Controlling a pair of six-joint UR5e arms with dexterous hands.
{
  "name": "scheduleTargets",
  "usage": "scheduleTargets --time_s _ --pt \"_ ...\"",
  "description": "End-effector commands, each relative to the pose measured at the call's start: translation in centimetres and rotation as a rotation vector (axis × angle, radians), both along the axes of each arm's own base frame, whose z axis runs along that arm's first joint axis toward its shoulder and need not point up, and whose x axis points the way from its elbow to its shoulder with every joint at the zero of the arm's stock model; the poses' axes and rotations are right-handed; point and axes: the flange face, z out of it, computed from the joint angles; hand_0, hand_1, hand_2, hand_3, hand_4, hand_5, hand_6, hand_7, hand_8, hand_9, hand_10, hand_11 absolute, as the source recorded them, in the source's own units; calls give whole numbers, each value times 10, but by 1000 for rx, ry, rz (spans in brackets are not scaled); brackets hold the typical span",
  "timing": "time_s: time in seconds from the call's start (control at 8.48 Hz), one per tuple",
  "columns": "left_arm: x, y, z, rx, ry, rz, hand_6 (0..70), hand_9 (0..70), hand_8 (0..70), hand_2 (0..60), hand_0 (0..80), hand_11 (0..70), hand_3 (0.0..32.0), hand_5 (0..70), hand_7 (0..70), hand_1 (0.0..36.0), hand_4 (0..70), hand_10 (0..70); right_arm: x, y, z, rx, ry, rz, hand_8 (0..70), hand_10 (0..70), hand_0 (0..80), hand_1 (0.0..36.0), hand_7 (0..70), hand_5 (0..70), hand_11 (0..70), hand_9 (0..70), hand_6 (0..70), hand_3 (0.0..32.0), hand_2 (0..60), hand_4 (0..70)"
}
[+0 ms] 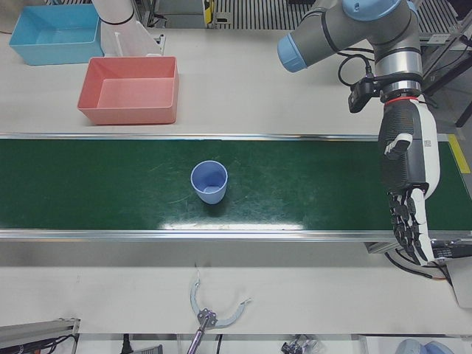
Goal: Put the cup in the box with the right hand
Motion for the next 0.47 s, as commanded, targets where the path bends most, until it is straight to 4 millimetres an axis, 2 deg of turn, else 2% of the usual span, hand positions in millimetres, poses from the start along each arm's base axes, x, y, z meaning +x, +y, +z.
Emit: scheduleTargets --time_s 0.0,0.35 --pt "0 0 0 0 0 0 0 0 0 0 0 0 0 0 0 0 0 0 0 0 1 -4 -1 1 302 240 800 274 552 144 372 384 158 0 0 240" --pt "1 0 0 0 0 3 0 0 0 0 0 0 0 0 0 0 0 0 0 0 1 -4 0 -1 304 244 800 272 548 145 378 387 157 0 0 234"
